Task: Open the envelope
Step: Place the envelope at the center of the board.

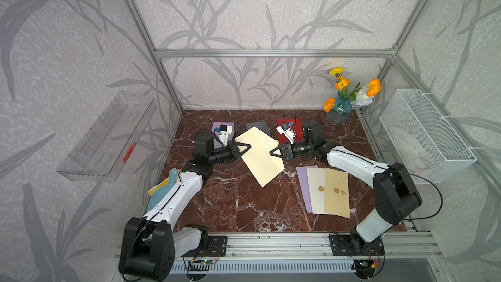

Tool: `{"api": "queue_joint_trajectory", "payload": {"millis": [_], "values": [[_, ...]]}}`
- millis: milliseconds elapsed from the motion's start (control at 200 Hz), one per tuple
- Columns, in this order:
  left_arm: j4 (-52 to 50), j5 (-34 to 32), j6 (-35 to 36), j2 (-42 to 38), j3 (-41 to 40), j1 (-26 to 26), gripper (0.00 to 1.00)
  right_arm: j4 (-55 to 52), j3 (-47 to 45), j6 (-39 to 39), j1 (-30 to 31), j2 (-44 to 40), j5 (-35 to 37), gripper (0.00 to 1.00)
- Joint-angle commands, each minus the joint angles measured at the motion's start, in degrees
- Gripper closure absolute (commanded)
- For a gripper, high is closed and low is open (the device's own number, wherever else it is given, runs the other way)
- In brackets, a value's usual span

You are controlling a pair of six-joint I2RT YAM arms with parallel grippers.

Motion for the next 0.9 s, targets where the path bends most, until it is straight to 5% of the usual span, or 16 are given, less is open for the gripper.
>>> {"api": "queue_joint_trajectory", "payload": {"millis": [0,245,470,895], "values": [[-5.42,-4.64,3.98,-1.16,2.24,0.33,1.00,2.07,1.11,0.53,-0.34,-0.26,-2.48,1.00],[-8.13,-10.73,6.17,-0.88,3.97,0.75,0.91,8.36,-1.19,6.49,-0.35,0.09,-6.92,1.00],[-11.55,-14.59,7.42,1.03,5.73,1.28,0.48,17.67,-3.54,15.06,-0.42,0.36,-9.17,1.00],[-22.65,-29.60,15.64,-11.42,8.07,2.56,0.33,23.57,-4.02,28.25,1.58,4.48,2.62,1.00]]}}
